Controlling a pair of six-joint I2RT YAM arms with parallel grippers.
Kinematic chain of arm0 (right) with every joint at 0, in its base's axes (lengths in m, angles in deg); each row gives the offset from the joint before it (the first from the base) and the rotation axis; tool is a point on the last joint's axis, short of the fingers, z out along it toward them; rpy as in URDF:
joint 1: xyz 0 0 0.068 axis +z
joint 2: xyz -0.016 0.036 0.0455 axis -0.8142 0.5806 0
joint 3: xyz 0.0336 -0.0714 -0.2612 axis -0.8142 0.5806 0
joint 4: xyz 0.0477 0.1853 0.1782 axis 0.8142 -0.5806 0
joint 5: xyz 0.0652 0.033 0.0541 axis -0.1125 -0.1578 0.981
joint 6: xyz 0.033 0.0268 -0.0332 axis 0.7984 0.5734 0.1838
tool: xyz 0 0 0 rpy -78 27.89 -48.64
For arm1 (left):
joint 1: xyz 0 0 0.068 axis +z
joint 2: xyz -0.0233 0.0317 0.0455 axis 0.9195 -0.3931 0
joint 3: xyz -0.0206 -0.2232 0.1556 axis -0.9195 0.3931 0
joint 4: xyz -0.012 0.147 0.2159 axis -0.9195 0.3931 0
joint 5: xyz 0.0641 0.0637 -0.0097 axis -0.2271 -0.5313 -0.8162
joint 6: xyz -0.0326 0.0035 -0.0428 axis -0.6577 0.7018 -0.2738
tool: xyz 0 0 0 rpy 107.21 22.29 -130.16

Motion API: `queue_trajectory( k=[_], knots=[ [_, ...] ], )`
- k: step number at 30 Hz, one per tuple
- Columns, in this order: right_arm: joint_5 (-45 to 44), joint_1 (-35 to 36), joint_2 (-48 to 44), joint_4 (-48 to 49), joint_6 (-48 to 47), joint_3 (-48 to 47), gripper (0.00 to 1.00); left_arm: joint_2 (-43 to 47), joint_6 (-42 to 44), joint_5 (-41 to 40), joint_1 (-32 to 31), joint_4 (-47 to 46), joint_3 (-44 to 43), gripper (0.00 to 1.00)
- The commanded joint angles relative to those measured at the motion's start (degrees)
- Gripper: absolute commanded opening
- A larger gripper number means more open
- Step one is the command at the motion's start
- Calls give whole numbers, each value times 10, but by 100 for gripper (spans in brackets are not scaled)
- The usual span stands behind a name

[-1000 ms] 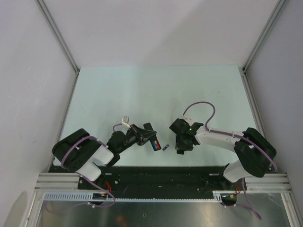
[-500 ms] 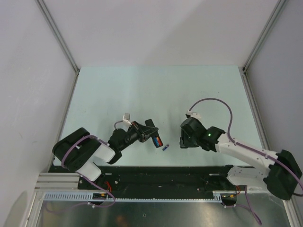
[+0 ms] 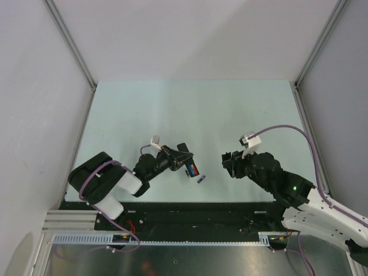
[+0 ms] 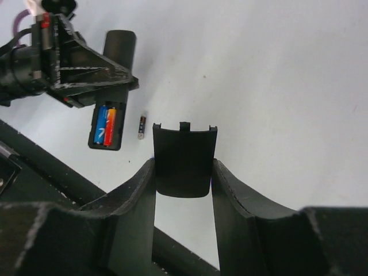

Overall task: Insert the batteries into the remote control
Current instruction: Load the battery cover into the remote control.

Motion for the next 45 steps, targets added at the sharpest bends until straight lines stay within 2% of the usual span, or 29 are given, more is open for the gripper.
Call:
queue_trajectory(
  k=[1,6,11,17,20,21,23,24,25,27,30,31,34,40,45],
  knots=[
    [-4,25,-53,103,-116,33,0,1,7,5,9,-213,10,0],
    [11,66,-65,144,-173,40,0,2,6,9,10,-213,11,0],
    [-54,136,-52,150,-208,40,0,11,8,9,10,-213,11,0],
    [-98,163,-23,141,-196,16,0,20,17,11,11,-213,10,0],
    [-112,160,31,80,-159,-29,0,17,26,11,11,-213,6,0],
    [-110,149,52,53,-127,-75,0,15,35,11,11,-213,0,0],
    [-77,131,129,-40,-97,-136,0,8,41,5,11,-213,-6,0],
    [-58,121,153,-72,-68,-197,0,6,41,2,11,-212,-12,0],
    [-11,100,196,-98,-60,-220,0,3,43,-2,11,-213,-15,0],
    [31,85,229,-157,-45,-264,0,-6,51,-12,10,-213,-28,0],
    [138,36,283,-227,-23,-337,0,-15,70,-29,5,-212,-42,0],
    [202,22,294,-256,-16,-367,0,-16,74,-33,4,-213,-46,0],
    [282,-26,338,-314,-18,-422,0,-30,70,-42,4,-213,-62,0],
    [363,-46,417,-396,-30,-492,0,-43,48,-21,2,-213,-85,0],
    [396,-53,455,-408,-26,-486,0,-45,36,-13,-11,-213,-80,0]
  ],
)
